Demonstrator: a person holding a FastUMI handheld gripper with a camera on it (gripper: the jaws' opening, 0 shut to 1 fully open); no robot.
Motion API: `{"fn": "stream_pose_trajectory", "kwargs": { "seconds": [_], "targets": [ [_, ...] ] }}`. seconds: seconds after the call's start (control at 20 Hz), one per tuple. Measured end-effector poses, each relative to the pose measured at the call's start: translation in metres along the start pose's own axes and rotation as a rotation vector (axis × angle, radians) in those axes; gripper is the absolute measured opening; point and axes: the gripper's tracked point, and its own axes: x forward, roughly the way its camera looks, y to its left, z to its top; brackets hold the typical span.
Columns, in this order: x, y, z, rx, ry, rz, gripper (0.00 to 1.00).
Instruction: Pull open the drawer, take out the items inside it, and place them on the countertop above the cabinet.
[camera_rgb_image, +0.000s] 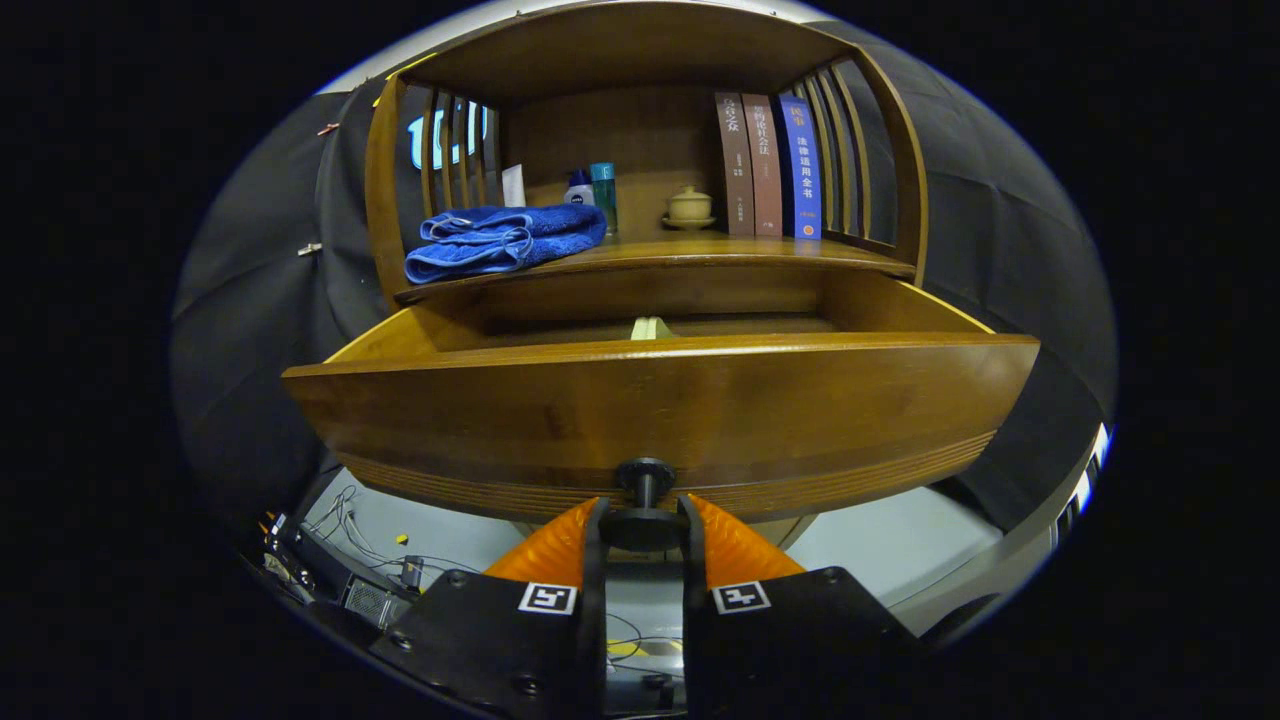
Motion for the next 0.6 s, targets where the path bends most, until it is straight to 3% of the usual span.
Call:
{"fn": "stream_pose_trajectory", "kwargs": {
  "seconds": [0.35, 0.4, 0.45, 0.6],
  "targets": [
    [-0.011, -0.001, -0.014, -0.008, 0.011, 0.002, 0.36],
    [-0.012, 0.002, -0.012, 0.002, 0.007, 0.017, 0.44],
    [-0.013, 0.002, -0.011, 0.011, -0.006, 0.022, 0.45],
    [-0.021, 0.004, -0.003, 0.007, -0.029, 0.025, 0.71]
  ]
}}
